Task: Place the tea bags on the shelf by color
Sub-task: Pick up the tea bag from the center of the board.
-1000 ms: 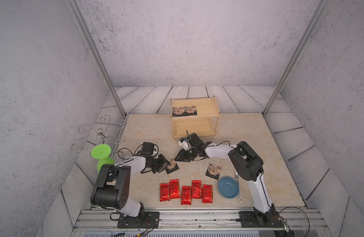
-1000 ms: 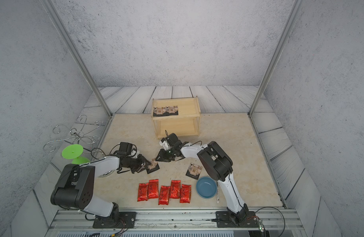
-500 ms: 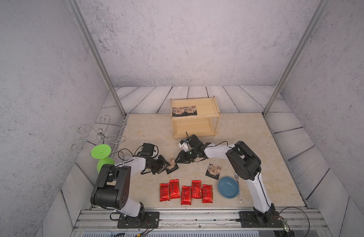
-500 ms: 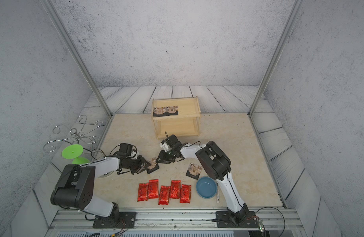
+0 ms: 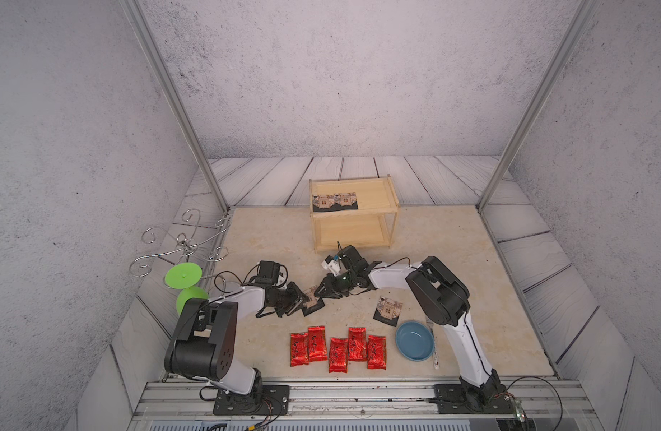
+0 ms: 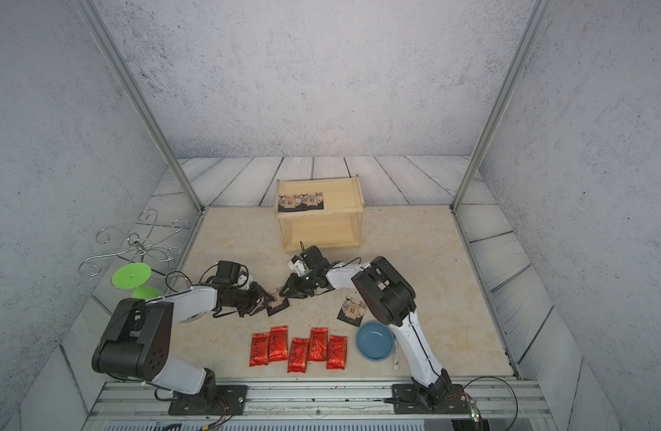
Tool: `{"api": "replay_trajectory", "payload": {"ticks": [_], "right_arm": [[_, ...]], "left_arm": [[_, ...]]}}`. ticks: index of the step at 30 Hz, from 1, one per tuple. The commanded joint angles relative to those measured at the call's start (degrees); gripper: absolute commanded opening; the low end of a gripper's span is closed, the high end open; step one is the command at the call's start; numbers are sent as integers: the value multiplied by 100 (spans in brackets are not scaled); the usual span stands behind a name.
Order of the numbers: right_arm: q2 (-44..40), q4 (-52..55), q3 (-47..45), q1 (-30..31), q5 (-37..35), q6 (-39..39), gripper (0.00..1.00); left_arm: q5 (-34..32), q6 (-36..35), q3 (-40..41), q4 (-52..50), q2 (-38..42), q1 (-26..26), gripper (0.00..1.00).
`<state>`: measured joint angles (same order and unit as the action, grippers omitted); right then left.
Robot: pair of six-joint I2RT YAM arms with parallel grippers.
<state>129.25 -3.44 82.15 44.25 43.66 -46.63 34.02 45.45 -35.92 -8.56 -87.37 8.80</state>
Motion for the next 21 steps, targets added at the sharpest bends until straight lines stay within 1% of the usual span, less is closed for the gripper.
{"api": "replay_trajectory", "payload": {"ticks": [1, 10, 16, 21], "right_arm": [[138, -51, 117, 5, 108, -152, 22], [83, -73, 83, -2, 72, -197, 12], [-29, 75, 76, 3, -40, -171, 7], [-262, 186, 14, -24, -166, -153, 5]], "left_arm": [[-33, 9, 90, -41, -76, 24, 36], [-23, -5, 98, -37, -69, 17, 36], [-18, -2, 85, -71, -2, 0, 36], [-44, -79, -14, -255, 190, -111, 36]]}}
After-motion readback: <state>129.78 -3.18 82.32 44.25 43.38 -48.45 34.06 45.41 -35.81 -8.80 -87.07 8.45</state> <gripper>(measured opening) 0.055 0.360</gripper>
